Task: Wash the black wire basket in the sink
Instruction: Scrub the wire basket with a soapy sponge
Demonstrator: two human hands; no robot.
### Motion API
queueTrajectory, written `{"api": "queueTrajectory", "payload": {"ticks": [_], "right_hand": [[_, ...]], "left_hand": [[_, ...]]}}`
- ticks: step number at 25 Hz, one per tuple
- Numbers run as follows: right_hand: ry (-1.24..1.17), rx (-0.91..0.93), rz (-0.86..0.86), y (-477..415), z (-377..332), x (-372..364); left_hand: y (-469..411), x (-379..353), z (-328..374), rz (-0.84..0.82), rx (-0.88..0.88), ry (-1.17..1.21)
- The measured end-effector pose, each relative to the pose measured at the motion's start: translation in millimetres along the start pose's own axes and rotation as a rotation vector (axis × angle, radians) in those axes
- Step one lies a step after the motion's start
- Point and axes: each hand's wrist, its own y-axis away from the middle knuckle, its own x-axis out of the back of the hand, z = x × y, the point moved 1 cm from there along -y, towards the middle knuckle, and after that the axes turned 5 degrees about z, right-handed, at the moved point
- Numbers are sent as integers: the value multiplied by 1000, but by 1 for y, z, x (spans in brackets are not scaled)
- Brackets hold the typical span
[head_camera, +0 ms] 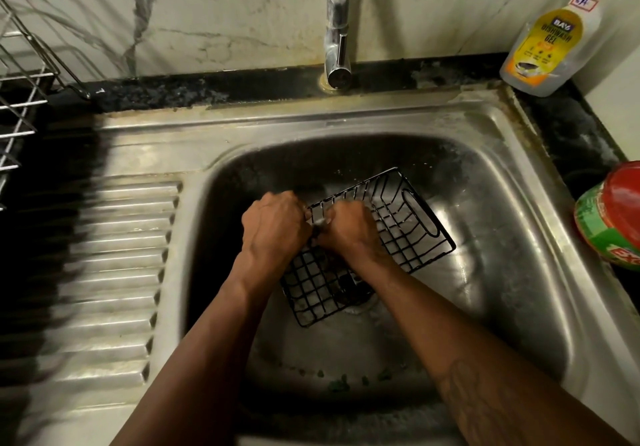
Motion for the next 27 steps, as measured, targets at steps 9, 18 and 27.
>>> {"api": "queueTrajectory", "payload": {"ticks": [9,18,27], "right_hand": [[53,-242,197,-15,44,21],[-1,127,-142,-15,18,7],[-250,301,462,-9,0,11]], "left_hand": [[2,-5,-3,-33,-244,46],[3,0,4,36,-215,199],[-5,2,3,-35,-126,302]]}}
